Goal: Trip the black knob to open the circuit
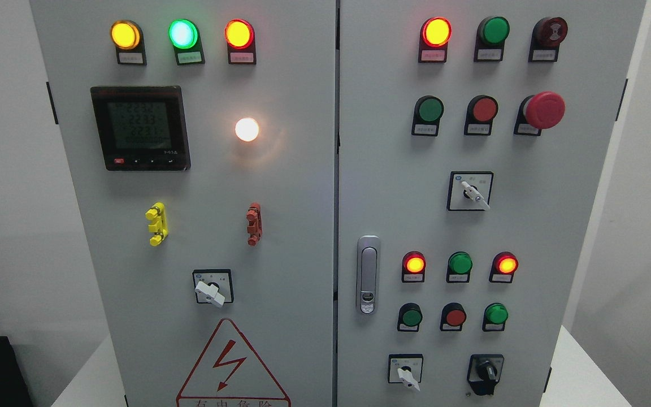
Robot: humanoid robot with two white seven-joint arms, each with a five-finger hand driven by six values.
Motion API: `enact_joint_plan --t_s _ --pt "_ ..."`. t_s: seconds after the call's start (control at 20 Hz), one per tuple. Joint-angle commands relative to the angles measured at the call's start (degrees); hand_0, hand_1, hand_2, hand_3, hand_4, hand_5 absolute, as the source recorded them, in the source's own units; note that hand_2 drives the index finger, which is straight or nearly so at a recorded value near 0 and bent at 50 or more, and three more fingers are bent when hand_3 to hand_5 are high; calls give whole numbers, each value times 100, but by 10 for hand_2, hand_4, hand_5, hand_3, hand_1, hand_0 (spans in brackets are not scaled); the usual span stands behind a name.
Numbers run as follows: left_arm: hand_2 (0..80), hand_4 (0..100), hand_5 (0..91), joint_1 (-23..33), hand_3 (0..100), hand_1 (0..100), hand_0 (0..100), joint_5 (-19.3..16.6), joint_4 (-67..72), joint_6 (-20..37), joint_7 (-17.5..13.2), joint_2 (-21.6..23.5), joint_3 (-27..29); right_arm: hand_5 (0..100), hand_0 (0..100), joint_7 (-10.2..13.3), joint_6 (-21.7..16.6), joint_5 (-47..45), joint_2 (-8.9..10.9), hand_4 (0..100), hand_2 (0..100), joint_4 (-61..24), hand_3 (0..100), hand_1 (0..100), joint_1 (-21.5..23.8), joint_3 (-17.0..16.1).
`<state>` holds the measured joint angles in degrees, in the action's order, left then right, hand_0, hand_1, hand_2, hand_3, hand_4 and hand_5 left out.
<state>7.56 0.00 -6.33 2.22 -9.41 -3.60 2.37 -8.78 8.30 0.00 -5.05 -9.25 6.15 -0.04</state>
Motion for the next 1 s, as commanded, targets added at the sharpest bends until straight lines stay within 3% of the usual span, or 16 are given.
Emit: enact_joint_plan --t_s 0.0,0.55,0.75,0.95 --pt "0 0 0 0 0 389 120 -132 0 -3 0 0 0 0 0 43 -12 9 -4 0 0 3 0 117 0 -119" --pt "0 0 0 0 0 389 120 -132 0 6 0 0 0 0 0 -1 -214 0 22 0 0 -32 0 119 0 -171" --pt "0 0 0 0 0 389 120 -132 0 6 0 0 0 0 0 78 -495 0 22 0 0 -68 0 118 -96 -180" --pt "0 0 0 0 0 389 120 -132 0 6 0 0 0 0 0 183 -539 -18 4 0 0 -190 0 109 -211 -198"
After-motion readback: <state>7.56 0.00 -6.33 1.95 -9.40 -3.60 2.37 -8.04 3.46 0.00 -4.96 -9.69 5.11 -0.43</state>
